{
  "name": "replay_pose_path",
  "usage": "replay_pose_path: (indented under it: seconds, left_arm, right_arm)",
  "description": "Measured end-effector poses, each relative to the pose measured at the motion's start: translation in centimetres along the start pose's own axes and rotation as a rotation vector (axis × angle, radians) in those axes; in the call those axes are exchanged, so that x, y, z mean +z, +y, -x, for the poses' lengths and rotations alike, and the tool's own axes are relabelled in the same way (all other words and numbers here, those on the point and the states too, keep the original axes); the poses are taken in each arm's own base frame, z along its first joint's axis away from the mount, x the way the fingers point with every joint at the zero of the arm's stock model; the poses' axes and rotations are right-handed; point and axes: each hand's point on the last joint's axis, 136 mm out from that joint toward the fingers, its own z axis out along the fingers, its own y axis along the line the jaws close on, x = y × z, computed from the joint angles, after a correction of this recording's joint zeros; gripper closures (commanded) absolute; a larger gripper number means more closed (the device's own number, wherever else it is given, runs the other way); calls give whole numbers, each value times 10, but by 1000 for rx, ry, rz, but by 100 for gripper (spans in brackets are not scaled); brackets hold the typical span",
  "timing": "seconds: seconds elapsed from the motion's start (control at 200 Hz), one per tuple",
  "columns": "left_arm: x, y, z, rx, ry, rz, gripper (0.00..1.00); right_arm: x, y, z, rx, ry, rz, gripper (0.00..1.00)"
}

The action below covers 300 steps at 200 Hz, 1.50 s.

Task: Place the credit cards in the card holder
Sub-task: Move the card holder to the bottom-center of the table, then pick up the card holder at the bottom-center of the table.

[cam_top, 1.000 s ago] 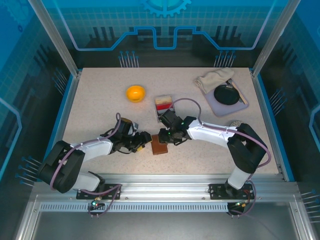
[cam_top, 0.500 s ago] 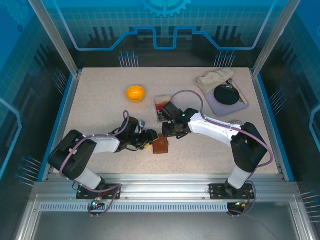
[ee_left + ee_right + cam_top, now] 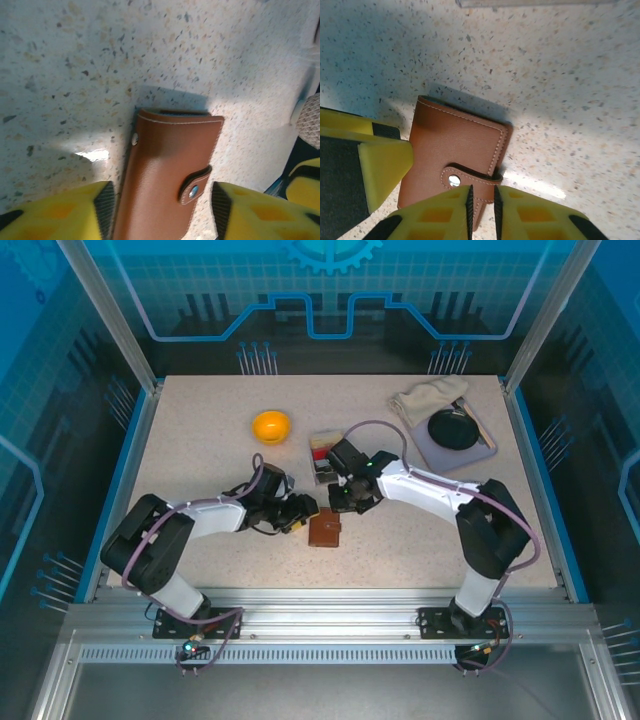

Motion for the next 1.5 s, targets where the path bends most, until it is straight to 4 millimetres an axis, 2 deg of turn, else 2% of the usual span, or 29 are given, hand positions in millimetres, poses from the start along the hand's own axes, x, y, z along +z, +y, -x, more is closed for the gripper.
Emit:
replay_pose_path:
  seconds: [0.185, 0.4, 0.57, 0.75, 0.99, 1.1, 1.22, 1.39, 1.501]
  left_arm:
    - [1, 3, -9, -1, 23, 19, 47]
    - [-4, 1, -16, 26, 40, 16, 49]
    - [6, 3, -25, 49, 92, 21, 57]
    - [13, 6, -31, 54, 116, 37, 62]
    - [14, 9, -36, 56, 116, 38, 84]
    - [8, 0, -36, 76, 95, 1, 90]
    - [3, -13, -33, 108, 70, -41, 91]
    - [3, -15, -32, 115, 66, -48, 92]
    - [4, -18, -30, 123, 58, -62, 93]
  right_arm:
    - [12, 10, -14, 19, 40, 48, 78]
    - [31, 1, -44, 52, 108, 47, 80]
    - [37, -2, -50, 70, 111, 54, 80]
    - [40, -3, -48, 77, 98, 53, 81]
    - [41, -5, -47, 78, 87, 43, 78]
    - [36, -6, -44, 68, 65, 36, 75]
    - [25, -3, -35, 34, 29, 40, 72]
    - [13, 11, -16, -12, -22, 66, 70]
    - [15, 17, -11, -28, -28, 65, 65]
